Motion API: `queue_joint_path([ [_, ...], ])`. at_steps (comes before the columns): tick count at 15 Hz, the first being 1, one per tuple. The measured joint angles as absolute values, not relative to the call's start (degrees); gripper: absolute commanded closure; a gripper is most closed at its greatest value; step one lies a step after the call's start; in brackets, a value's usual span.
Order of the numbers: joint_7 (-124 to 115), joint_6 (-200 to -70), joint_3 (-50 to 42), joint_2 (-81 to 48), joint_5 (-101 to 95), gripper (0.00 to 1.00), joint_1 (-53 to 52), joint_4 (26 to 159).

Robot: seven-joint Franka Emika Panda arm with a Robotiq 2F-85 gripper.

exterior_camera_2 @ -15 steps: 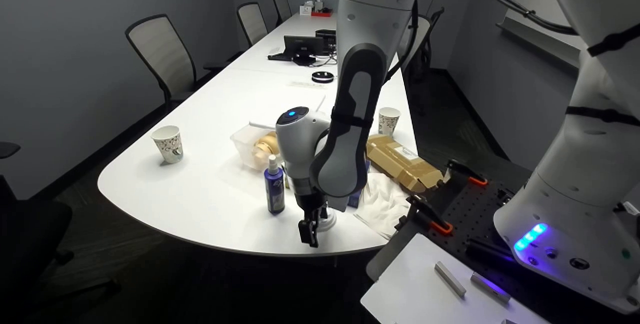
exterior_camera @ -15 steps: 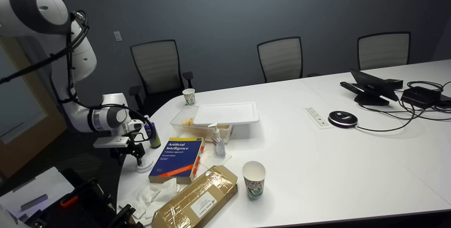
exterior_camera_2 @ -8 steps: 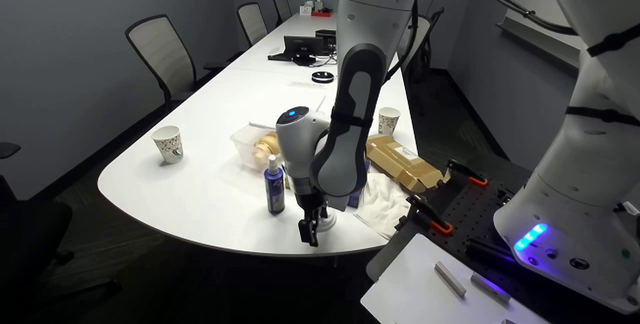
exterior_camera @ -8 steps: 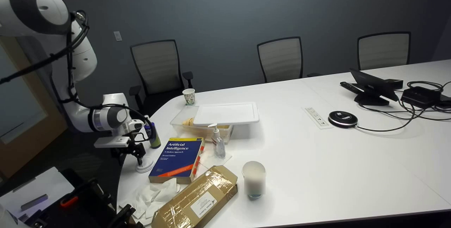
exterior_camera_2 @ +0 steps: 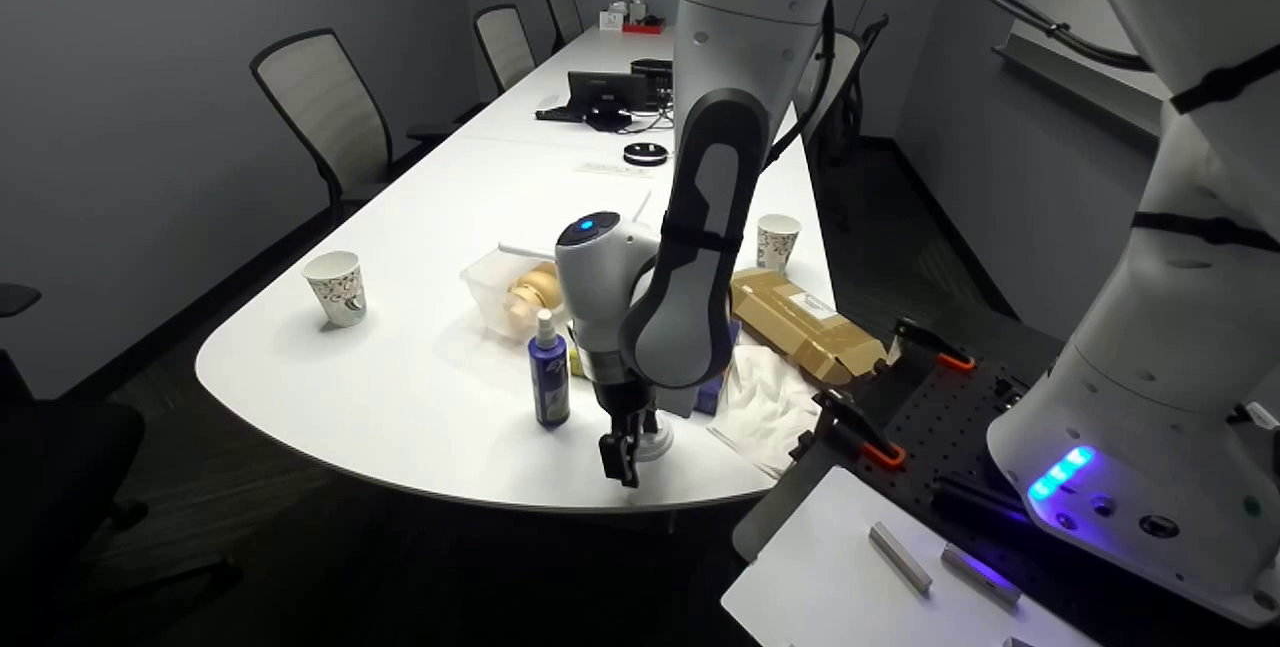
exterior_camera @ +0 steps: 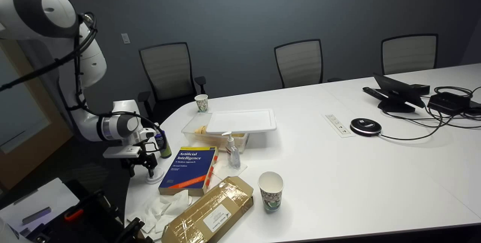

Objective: Move the white plastic lid to the right

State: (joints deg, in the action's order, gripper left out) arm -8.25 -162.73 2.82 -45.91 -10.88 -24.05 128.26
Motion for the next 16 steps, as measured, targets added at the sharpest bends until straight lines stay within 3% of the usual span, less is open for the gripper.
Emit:
queue_joint_path([
  [9,-8.24,-162.69,2.86,-45.97,-10.88,0.99,-23.05,127.73],
  [16,-8.25,-162.68,2.89,-46.11,-10.88,0.99,-23.07,127.48],
])
